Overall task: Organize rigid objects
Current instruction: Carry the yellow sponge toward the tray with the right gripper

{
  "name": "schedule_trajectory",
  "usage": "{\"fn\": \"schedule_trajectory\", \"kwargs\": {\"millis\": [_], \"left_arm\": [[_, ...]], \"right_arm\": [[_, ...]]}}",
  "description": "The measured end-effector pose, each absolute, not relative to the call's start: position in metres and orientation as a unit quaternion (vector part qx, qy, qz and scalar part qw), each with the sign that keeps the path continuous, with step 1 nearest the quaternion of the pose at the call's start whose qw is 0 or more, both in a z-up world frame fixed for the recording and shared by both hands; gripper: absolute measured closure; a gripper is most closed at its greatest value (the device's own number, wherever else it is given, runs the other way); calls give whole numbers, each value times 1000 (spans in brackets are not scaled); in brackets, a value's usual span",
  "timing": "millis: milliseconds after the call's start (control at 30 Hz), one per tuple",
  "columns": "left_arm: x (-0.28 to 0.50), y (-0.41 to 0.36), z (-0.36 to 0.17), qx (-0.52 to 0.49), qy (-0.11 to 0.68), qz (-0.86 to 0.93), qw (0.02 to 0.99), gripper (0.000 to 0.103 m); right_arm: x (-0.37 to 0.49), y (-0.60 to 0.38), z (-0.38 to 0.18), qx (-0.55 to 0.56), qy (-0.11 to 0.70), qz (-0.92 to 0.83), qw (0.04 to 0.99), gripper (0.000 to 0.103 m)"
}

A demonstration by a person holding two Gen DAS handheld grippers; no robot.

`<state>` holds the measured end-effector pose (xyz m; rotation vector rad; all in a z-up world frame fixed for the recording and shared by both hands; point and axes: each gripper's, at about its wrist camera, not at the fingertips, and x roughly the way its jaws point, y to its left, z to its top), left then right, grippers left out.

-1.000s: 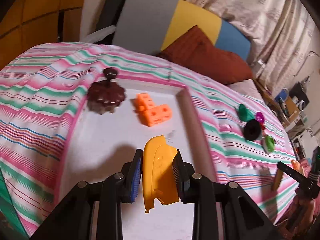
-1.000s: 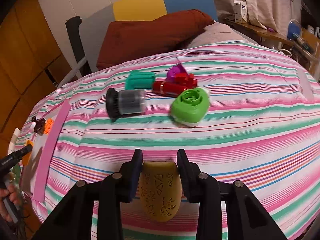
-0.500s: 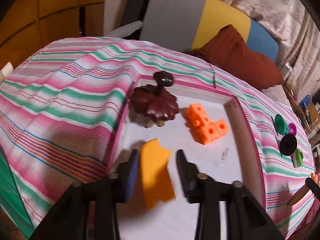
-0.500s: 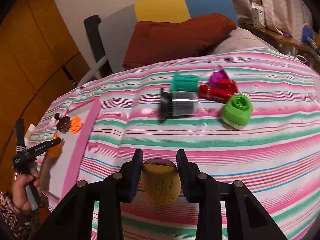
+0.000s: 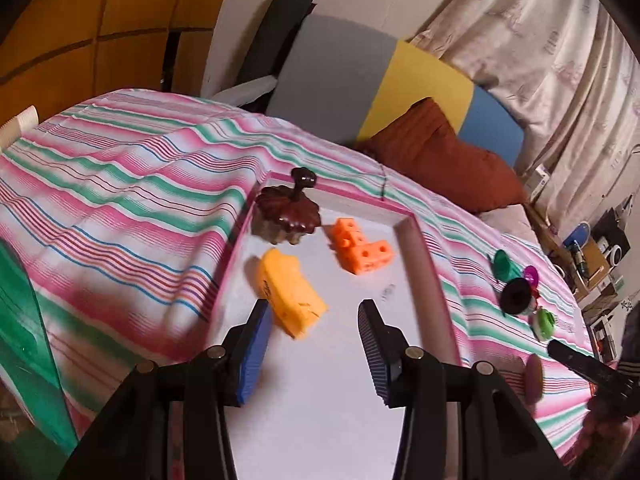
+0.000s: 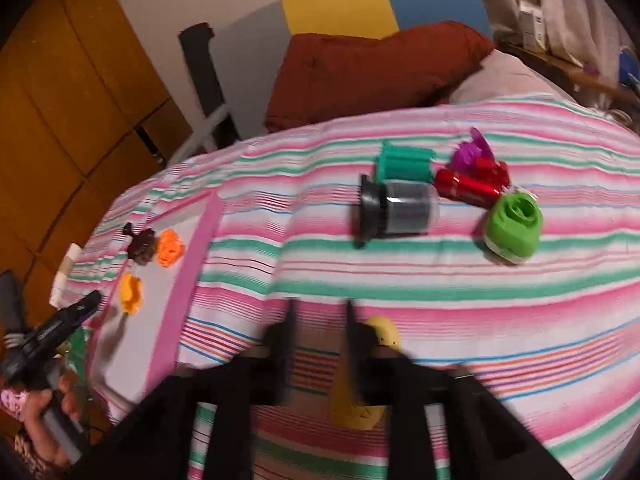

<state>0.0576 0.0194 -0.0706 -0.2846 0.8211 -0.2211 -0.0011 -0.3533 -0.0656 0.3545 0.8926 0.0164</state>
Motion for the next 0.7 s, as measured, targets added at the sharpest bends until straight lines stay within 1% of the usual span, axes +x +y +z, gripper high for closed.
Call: {"fn": "schedule_trajectory", "kwargs": {"millis": [33,200,333,400,433,467,567,700], "left_arm": [[55,17,-70,-138,396,-111,901,58],[43,8,-67,-140,393,-130,899,58],[37,0,-65,-135,388,-144,900,58],[36,-3,-65,-131,388,-148,900,58],[35,-4,-65,-129,388,-150,900,58],[34,-5,-64,-127,388,-150,900,58],[31,-4,-64,-124,388,-151,901,58],[28,-2,-66,-128,389,-148,900,58]], "right_arm": [[-3,-353,-66,166,428,1,888,34],[-3,-356,-81,130,460,-44,877,34],[-1,-359,-101,149,484,-36,861,35],[0,-357,-107,147,480,-36,864,44],[1,-354,-106,130,474,-40,870,57],[2,-351,-105,117,475,-39,871,63],[6,-342,-105,86,482,-35,871,68],[10,-340,-97,129,478,-17,869,71]]}}
